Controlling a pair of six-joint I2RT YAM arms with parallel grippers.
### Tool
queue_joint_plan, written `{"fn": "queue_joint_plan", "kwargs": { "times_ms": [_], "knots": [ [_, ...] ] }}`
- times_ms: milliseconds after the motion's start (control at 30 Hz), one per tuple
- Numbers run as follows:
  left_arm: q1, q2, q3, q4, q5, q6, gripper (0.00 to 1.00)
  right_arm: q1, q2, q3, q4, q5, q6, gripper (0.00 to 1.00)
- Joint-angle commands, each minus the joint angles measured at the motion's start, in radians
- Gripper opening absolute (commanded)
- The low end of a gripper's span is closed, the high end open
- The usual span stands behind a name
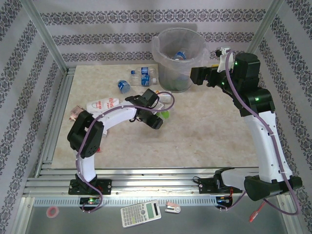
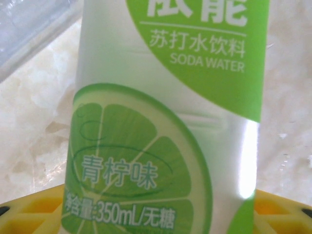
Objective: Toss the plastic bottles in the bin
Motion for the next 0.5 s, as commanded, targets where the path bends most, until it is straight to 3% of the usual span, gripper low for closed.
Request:
{"fn": "queue_joint_plan", "kwargs": {
  "times_ms": [0,233,467],
  "knots": [
    [-0.019,-0.041,-0.019,0.067,0.032,-0.04,0.58,-0.011,-0.007,-0.018,0.03,0.002,0.027,0.98],
    [-0.027,-0.091,-0.034,0.086,0.007,-0.055,0.56,-0.014,0.002,-0.031,0.025,-0.007,0.049,0.98],
    [-0.034,-0.169,-0.015,0.085,-0.03,-0.062,0.56,-0.023,0.027,-0.052,-0.035,-0.048,0.182,0.98]
  ]
}}
